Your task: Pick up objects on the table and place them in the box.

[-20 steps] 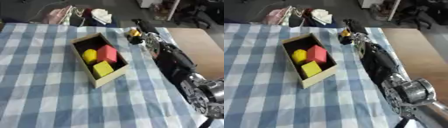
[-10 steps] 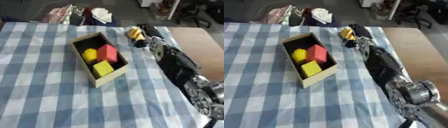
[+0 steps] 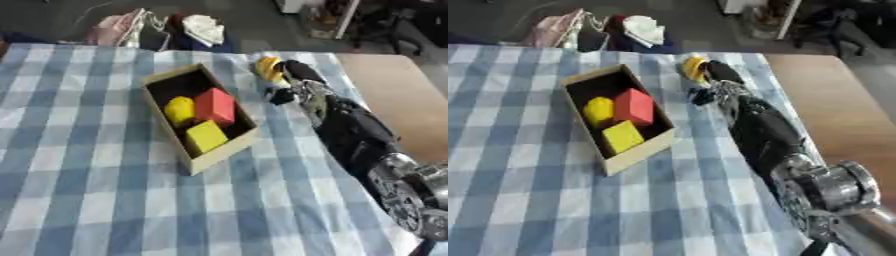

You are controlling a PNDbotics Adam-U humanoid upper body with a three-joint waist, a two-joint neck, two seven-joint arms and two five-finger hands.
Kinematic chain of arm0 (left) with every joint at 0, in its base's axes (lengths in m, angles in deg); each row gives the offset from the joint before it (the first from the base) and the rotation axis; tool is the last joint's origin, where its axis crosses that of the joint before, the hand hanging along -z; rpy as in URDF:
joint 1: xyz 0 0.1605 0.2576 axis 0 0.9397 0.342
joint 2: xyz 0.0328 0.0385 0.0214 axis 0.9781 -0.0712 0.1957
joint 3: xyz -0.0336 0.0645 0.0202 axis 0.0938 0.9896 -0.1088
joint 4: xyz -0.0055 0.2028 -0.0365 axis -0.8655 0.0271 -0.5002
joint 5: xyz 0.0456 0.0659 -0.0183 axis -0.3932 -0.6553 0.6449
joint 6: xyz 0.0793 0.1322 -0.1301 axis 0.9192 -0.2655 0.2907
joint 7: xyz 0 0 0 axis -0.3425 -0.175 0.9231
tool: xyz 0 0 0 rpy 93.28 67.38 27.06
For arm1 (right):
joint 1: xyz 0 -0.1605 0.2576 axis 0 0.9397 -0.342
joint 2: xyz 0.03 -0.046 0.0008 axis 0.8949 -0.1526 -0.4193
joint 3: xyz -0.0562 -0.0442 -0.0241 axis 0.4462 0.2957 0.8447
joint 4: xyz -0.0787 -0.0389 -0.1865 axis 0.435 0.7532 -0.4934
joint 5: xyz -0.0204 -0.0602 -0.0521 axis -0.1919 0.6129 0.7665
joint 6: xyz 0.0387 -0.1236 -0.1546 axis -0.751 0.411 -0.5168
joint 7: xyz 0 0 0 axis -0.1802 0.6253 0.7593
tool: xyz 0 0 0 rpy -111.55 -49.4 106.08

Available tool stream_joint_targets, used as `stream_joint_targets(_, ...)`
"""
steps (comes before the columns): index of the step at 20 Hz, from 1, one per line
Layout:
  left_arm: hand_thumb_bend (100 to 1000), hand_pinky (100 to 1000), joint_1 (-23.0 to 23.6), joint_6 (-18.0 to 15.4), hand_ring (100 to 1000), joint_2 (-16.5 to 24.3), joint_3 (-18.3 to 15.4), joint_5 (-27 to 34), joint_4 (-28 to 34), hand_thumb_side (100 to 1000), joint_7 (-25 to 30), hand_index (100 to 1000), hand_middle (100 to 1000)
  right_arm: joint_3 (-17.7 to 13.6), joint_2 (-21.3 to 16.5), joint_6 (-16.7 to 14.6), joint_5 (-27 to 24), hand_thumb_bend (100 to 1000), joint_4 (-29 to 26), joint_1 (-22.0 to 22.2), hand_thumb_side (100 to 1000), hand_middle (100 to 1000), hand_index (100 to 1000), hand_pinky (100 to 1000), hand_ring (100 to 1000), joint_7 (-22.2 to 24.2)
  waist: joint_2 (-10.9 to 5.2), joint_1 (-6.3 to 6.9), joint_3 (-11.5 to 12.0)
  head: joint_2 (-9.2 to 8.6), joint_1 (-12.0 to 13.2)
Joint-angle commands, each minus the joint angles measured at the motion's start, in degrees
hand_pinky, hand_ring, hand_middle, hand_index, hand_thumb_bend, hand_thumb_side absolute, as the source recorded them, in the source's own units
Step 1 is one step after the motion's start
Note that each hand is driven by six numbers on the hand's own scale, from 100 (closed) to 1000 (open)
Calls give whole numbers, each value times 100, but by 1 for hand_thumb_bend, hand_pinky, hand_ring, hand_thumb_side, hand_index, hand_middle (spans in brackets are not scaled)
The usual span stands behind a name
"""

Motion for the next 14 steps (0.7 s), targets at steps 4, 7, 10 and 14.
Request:
stream_joint_targets(4, 100, 777, -30, -1, 707, 55, -19, 47, 129, 508, 17, 766, 589, -11, -122, 79, 158, 160, -103, -97, 206, 772, 854, 681, 754, 247, -5, 39, 18, -32, -21)
stream_joint_targets(7, 100, 777, -33, -1, 707, 55, -18, 52, 131, 509, 19, 766, 589, -42, -115, 134, 176, 158, -176, -95, 176, 761, 858, 669, 745, 75, -4, 39, 21, -30, -18)
stream_joint_targets(10, 100, 777, -32, -2, 706, 59, -20, 53, 131, 508, 20, 766, 589, -65, -112, 127, 141, 148, -269, -102, 163, 757, 868, 663, 742, -185, -2, 36, 23, -25, -13)
stream_joint_targets(14, 100, 778, -27, -2, 704, 68, -35, 45, 131, 509, 8, 766, 589, -64, -110, -78, 2, 116, -532, -187, 153, 761, 874, 659, 742, -250, 8, 17, 16, -28, -33)
